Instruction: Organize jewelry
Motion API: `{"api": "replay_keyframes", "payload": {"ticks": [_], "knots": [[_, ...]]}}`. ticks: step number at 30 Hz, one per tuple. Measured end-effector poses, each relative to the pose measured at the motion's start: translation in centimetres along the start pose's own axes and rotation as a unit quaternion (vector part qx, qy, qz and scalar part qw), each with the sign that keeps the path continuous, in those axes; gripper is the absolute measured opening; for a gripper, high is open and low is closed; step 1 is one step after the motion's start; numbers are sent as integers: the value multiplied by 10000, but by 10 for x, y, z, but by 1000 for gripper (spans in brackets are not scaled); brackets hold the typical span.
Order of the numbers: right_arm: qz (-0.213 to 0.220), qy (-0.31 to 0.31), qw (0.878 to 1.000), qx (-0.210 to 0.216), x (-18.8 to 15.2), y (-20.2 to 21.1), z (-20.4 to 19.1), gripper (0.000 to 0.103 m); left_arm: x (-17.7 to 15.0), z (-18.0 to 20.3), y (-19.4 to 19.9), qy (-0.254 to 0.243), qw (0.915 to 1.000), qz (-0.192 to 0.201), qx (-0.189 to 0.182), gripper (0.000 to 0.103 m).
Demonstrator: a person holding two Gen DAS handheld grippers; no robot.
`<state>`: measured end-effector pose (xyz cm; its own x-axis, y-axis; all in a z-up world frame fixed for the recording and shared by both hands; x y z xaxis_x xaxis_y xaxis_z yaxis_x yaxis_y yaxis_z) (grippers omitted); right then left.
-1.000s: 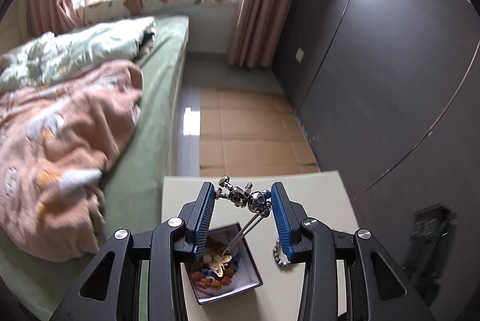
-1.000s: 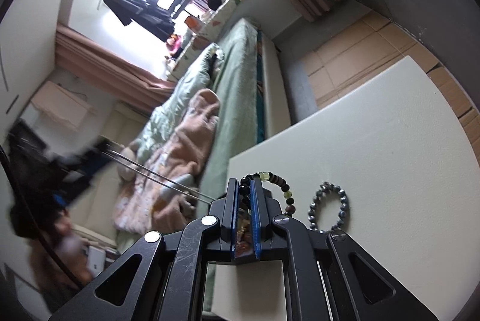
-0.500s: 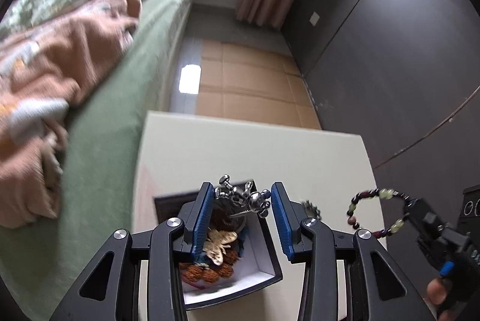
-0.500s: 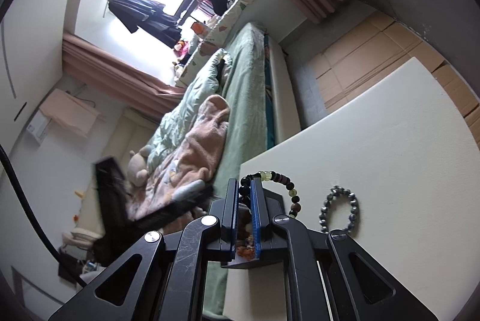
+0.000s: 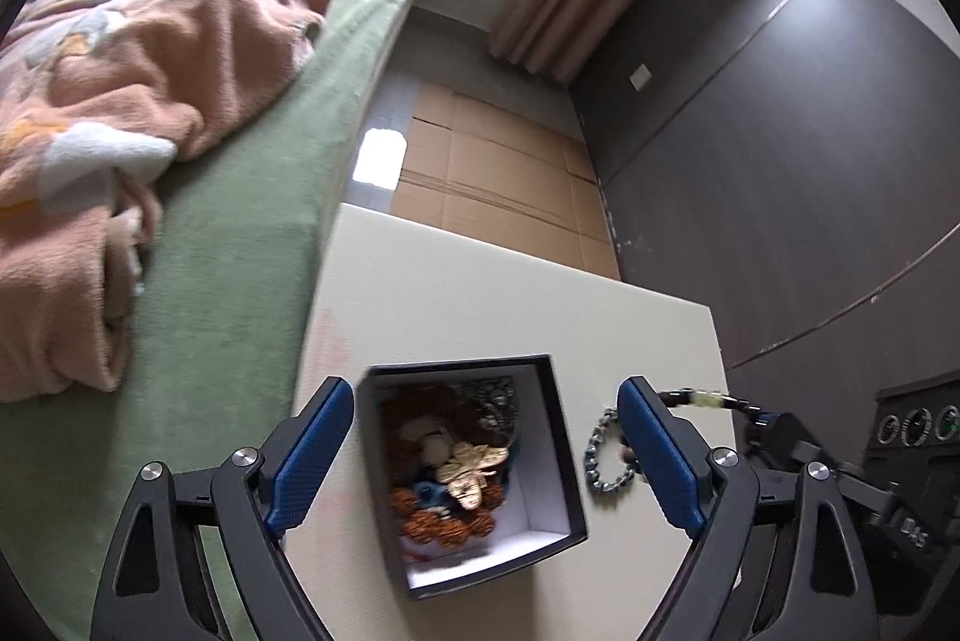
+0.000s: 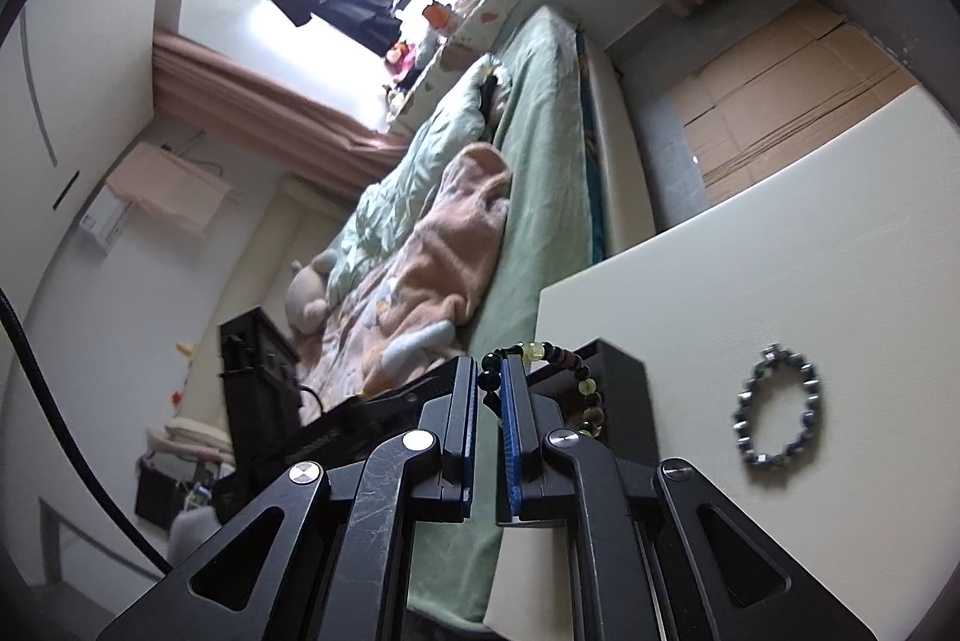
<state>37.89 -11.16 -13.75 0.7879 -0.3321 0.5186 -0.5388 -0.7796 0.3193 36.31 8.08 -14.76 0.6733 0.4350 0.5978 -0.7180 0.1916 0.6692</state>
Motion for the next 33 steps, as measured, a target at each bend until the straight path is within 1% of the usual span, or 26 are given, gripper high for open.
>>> {"api": "replay_keyframes", "payload": {"ticks": [7,11,13,15,16,17,18,22,24,28,33], "knots": [[-329,128,9989,-310,-16,-37,-1,10,0,-29,22,91,9998,48,147,90],[-356,337,9966,-664,-20,-48,-1,10,3,-38,32,118,9996,124,219,90],[-500,405,9949,-774,-24,-53,0,11,4,-41,36,107,9996,140,238,90],[-764,327,9938,-736,-28,-58,2,27,4,-39,37,40,9995,163,266,90],[-794,293,9934,-774,-28,-58,5,44,3,-36,38,2,9995,165,253,90],[-747,297,9931,-853,-26,-54,7,55,2,-33,38,-19,9996,155,225,90],[-649,338,9929,-935,-23,-49,9,56,1,-31,38,-37,9997,145,203,90],[-465,285,9932,-1028,-9,-27,20,56,-3,-17,36,-189,9996,120,155,90],[-381,257,9918,-1193,-2,-15,31,56,-5,-8,33,-269,9995,98,146,90],[-333,110,9893,-1413,5,2,49,56,-10,10,26,-454,9988,58,151,90],[-309,-70,9871,-1570,10,23,68,56,-18,38,17,-696,9976,20,-31,90]]}}
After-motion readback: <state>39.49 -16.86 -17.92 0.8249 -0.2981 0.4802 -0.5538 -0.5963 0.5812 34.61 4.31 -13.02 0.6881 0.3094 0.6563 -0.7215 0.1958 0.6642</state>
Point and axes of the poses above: each gripper's, at about its wrist camera, not at the fingertips, and y roughly against the way its jaws point, z to its right, x to its top, the point moved 6 cm from there along -y, roughly the way its jaws point, and after that the axes turned 11 degrees about z, right-handed, at the moved point
